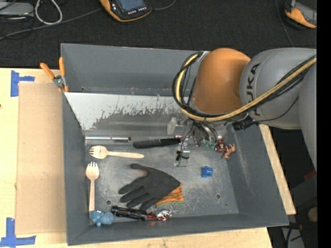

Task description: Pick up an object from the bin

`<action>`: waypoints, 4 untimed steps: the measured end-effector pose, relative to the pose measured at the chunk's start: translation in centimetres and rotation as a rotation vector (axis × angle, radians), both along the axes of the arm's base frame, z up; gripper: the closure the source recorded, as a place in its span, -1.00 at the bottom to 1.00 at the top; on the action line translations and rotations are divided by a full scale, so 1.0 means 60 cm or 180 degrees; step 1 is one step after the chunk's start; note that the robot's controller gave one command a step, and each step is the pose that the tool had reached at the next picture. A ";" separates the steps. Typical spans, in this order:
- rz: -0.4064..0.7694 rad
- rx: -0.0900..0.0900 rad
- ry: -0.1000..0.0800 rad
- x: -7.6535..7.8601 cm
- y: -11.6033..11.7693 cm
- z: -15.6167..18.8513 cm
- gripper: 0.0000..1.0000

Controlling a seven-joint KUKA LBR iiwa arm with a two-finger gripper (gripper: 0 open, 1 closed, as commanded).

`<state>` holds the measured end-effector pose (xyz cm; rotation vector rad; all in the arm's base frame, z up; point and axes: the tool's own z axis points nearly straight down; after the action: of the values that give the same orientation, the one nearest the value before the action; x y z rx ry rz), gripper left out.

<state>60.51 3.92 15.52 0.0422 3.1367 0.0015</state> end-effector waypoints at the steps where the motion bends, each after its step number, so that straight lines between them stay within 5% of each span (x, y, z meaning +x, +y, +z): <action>1: 0.0215 -0.0007 -0.0013 -0.036 0.103 -0.077 -1.00; 2: 0.0365 -0.0009 0.0005 -0.050 0.140 -0.117 -1.00; 3: 0.0727 -0.0002 -0.0002 -0.096 0.106 -0.142 1.00; 4: 0.0724 -0.0002 -0.0002 -0.096 0.106 -0.142 1.00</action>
Offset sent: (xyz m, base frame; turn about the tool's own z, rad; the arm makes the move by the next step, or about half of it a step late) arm -0.0343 0.0971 -0.0801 -0.1393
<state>54.77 10.28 6.98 -0.3141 3.1207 0.0014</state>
